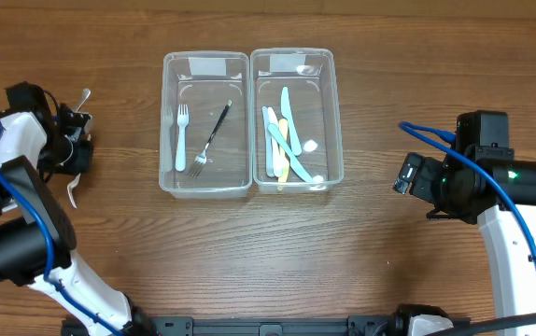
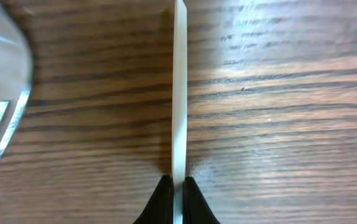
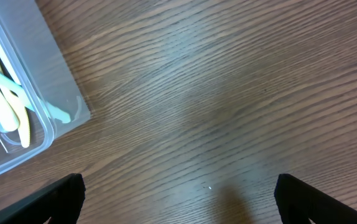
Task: Pack container
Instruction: 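Lower the metal fork into the left container and open the left gripper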
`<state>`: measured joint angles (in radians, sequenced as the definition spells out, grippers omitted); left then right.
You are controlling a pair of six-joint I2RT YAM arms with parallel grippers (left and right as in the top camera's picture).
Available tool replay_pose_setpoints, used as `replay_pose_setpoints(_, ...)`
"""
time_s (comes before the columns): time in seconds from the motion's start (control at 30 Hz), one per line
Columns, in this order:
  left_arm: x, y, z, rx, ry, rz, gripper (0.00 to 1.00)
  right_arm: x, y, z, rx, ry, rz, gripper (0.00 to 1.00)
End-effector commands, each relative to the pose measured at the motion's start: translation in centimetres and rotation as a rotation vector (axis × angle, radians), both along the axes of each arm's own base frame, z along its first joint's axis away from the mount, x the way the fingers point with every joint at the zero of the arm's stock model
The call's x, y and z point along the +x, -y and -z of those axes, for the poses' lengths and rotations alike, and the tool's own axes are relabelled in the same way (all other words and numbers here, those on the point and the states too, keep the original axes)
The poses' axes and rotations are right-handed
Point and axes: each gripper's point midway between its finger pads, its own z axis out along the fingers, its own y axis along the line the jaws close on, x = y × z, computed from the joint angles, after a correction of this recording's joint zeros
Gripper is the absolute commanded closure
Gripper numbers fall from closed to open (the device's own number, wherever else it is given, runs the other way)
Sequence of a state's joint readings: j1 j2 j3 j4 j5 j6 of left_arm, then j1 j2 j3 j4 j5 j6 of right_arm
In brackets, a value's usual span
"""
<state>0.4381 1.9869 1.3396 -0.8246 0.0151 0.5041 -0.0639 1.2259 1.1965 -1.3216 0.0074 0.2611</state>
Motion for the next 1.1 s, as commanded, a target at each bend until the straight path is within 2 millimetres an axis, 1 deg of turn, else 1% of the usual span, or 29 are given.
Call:
replay_pose_setpoints(0.0, 3.3, 0.8, -9.1, 0.063, 0.217, -0.070, 0.96, 0.0, 0.1, -0.5, -0.008, 0.026, 0.000, 0.00)
replay_pose_setpoints(0.07, 4.3, 2.8, -13.9, 0.073, 0.302, -0.079, 0.96, 0.0, 0.1, -0.5, -0.008, 0.026, 0.000, 0.00)
replay_pose_setpoints(0.1, 4.5, 3.9, -15.7, 0.069, 0.331, -0.085, 0.96, 0.0, 0.1, -0.5, -0.008, 0.026, 0.000, 0.00)
replay_pose_setpoints(0.13, 4.6, 5.5, -17.7, 0.058, 0.361, -0.084, 0.96, 0.0, 0.1, -0.5, -0.008, 0.026, 0.000, 0.00)
replay_pose_setpoints(0.17, 4.8, 7.9, -19.8, 0.028, 0.396, -0.096, 0.96, 0.0, 0.1, -0.5, -0.007, 0.026, 0.000, 0.00)
replay_pose_setpoints(0.2, 4.8, 10.6, -21.3, -0.008, 0.420, -0.095, 0.96, 0.0, 0.1, -0.5, -0.007, 0.026, 0.000, 0.00)
replay_pose_setpoints(0.23, 5.0, 12.9, -22.1, -0.033, 0.440, -0.080, 0.96, 0.0, 0.1, -0.5, -0.007, 0.026, 0.000, 0.00)
replay_pose_setpoints(0.3, 5.2, 16.9, -22.4, -0.083, 0.448, -0.063, 0.96, 0.0, 0.1, -0.5, -0.007, 0.025, 0.000, 0.00)
replay_pose_setpoints(0.33, 5.3, 20.3, -21.3, -0.122, 0.422, -0.056, 0.96, -0.1, 0.1, -0.5, -0.006, 0.022, 0.000, 0.00)
replay_pose_setpoints(0.37, 5.6, 21.9, -20.4, -0.139, 0.403, -0.054, 0.96, -0.1, 0.0, -0.5, -0.003, 0.022, -0.001, 0.00)
replay_pose_setpoints(0.4, 5.9, 23.2, -19.3, -0.147, 0.384, -0.043, 0.96, -0.1, 0.0, -0.5, 0.001, 0.021, -0.002, 0.00)
replay_pose_setpoints(0.43, 6.5, 24.4, -17.9, -0.150, 0.359, -0.022, 0.96, -0.2, 0.0, -0.5, 0.001, 0.018, -0.002, 0.00)
replay_pose_setpoints(0.47, 6.9, 25.4, -16.2, -0.147, 0.327, -0.002, 0.96, -0.2, 0.0, -0.5, 0.001, 0.018, -0.002, 0.00)
replay_pose_setpoints(0.5, 7.2, 26.4, -13.8, -0.139, 0.277, 0.019, 0.96, -0.2, 0.0, -0.5, 0.001, 0.018, -0.002, 0.00)
replay_pose_setpoints(0.57, 7.3, 27.4, -10.5, -0.125, 0.205, 0.040, 0.96, -0.2, 0.0, -0.5, 0.001, 0.017, -0.002, 0.00)
replay_pose_setpoints(0.63, 7.0, 28.0, -6.5, -0.106, 0.110, 0.050, 0.96, -0.4, 0.0, -0.4, 0.001, 0.010, -0.002, 0.00)
replay_pose_setpoints(0.67, 6.9, 28.0, -5.5, -0.100, 0.087, 0.052, 0.95, -0.4, 0.0, -0.4, 0.001, 0.008, -0.002, 0.00)
replay_pose_setpoints(0.7, 6.8, 28.0, -5.1, -0.098, 0.079, 0.054, 0.82, -0.4, 0.0, -0.4, 0.001, 0.007, -0.002, 0.00)
replay_pose_setpoints(0.73, 7.0, 28.1, -5.5, -0.099, 0.089, 0.063, 0.67, -0.4, 0.0, -0.4, 0.001, 0.007, -0.002, 0.00)
replay_pose_setpoints(0.77, 7.2, 28.1, -5.9, -0.100, 0.097, 0.068, 0.55, -0.4, 0.0, -0.4, 0.001, 0.008, -0.002, 0.00)
replay_pose_setpoints(0.83, 7.8, 28.3, -7.4, -0.099, 0.123, 0.107, 0.33, -0.4, 0.0, -0.4, 0.001, 0.008, -0.002, 0.00)
replay_pose_setpoints(0.9, 8.6, 27.9, -11.0, -0.079, 0.170, 0.141, 0.27, -0.4, 0.0, -0.4, 0.001, 0.009, -0.002, 0.00)
replay_pose_setpoints(0.93, 9.1, 26.8, -13.6, -0.037, 0.215, 0.123, 0.21, -0.4, 0.0, -0.4, 0.001, 0.008, -0.002, 0.00)
replay_pose_setpoints(0.97, 9.6, 25.2, -16.4, 0.002, 0.269, 0.095, 0.14, -0.4, 0.0, -0.4, 0.001, 0.008, -0.002, 0.00)
replay_pose_setpoints(1.03, 10.0, 22.3, -21.1, 0.037, 0.358, 0.073, 0.08, -0.4, 0.0, -0.4, 0.000, 0.010, -0.002, 0.00)
replay_pose_setpoints(1.07, 10.0, 20.8, -22.9, 0.046, 0.394, 0.064, 0.04, -0.3, 0.0, -0.4, 0.000, 0.012, -0.002, 0.00)
